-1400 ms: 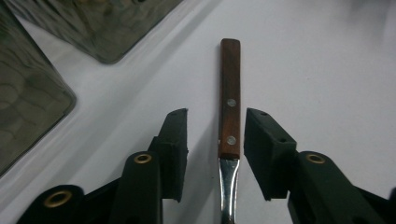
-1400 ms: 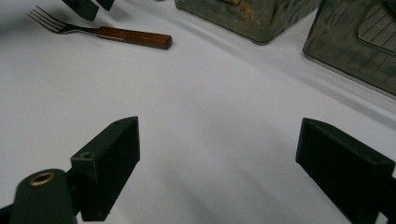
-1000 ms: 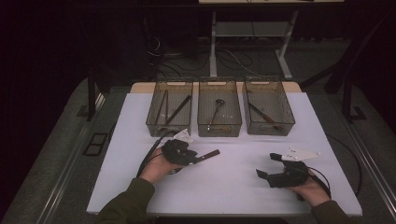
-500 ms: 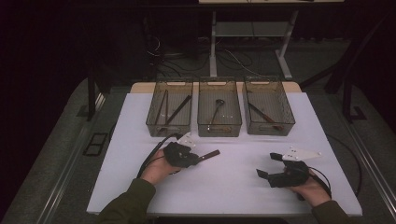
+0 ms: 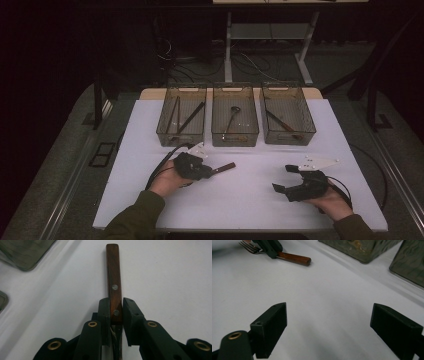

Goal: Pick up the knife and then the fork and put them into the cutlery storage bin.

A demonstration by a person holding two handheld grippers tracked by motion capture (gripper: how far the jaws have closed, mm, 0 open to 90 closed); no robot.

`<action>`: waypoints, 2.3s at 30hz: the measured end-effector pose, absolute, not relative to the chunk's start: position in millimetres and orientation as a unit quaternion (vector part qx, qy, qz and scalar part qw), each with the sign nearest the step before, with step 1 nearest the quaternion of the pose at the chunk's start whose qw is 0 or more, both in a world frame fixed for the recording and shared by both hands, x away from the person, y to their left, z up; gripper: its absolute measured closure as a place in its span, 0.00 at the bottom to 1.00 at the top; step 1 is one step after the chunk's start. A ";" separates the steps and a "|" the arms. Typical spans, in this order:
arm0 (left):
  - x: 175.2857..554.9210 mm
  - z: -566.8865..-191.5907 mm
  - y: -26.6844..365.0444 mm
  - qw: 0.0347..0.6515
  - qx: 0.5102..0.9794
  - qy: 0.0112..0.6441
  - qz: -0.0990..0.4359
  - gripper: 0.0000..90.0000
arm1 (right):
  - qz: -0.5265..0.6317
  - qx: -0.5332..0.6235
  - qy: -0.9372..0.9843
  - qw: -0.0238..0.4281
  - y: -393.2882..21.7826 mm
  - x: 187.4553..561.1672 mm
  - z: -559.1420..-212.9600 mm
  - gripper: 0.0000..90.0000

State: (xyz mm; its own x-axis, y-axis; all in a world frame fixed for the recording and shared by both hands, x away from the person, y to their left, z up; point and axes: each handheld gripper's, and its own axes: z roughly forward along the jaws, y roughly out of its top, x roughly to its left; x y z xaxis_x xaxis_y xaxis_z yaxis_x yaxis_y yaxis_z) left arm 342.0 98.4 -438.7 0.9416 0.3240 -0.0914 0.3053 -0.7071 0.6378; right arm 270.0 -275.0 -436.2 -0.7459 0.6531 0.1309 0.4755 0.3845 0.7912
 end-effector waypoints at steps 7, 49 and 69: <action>333.4 -425.9 90.0 0.358 0.924 0.136 -0.012 0.86 | 0.438 0.297 0.845 0.083 -264.8 272.2 -426.9 0.16; 291.5 -396.0 24.2 0.328 0.943 -0.037 -0.048 0.86 | 0.364 0.072 0.927 -0.052 -183.0 283.1 -415.7 0.83; 301.5 -392.5 84.1 0.450 0.886 0.107 0.022 0.43 | 0.377 0.139 0.915 -0.027 -207.2 292.8 -408.2 0.84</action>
